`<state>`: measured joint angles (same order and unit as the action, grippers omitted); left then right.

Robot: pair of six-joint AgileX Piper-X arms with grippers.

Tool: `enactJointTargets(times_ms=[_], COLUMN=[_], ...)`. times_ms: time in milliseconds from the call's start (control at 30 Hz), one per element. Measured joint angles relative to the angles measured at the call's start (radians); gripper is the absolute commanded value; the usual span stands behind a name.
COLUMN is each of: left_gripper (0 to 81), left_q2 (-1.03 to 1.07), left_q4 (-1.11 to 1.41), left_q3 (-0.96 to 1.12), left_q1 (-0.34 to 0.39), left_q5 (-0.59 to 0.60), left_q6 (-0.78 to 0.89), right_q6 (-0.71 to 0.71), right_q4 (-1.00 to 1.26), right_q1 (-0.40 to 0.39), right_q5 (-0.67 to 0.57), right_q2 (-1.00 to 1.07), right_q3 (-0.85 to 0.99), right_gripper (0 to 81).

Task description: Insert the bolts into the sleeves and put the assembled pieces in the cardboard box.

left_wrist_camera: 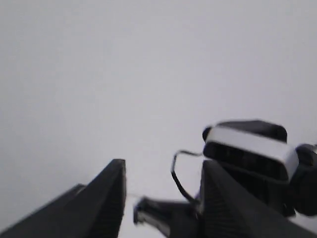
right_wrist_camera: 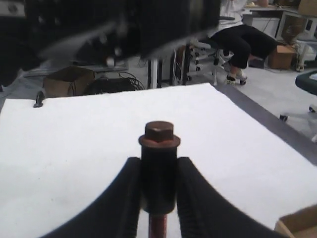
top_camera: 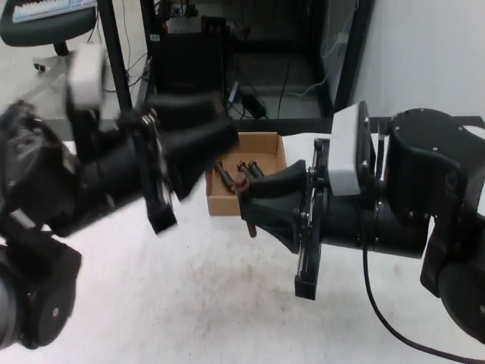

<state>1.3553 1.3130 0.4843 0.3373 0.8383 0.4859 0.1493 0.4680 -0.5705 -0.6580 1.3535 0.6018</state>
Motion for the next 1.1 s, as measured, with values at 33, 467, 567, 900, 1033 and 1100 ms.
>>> enactJointTargets(times_ms=[33,467,567,900,1033,1100], left_gripper=[18.8,0.3,0.3,0.3,0.3,0.3], left_q2=[-0.002,-0.143,-0.152,-0.154,-0.154,-0.154], left_q4=[0.007,0.055,-0.027,-0.155,-0.155,-0.155], left_q3=[0.000,-0.051,-0.117,-0.296,-0.307,-0.307], left_q1=[-0.002,-0.097,-0.097,-0.097,-0.097,-0.097], left_q5=[-0.018,-0.038,-0.038,-0.100,-0.100,-0.102], left_q6=[0.013,0.046,-0.011,-0.105,-0.089,-0.087], right_q6=[0.000,0.005,-0.009,-0.043,-0.062,-0.075], right_q4=[-0.019,-0.060,-0.094,-0.322,-0.486,-0.539], right_q1=[0.000,0.155,0.173,0.188,0.188,0.188], right_q5=[0.011,0.335,0.340,0.348,0.348,0.348], right_q2=[0.000,0.153,0.235,0.572,0.706,0.776], right_q3=[0.000,0.096,0.172,0.551,0.779,0.890], right_gripper=[0.9,0.9,0.9,0.9,0.9,0.9])
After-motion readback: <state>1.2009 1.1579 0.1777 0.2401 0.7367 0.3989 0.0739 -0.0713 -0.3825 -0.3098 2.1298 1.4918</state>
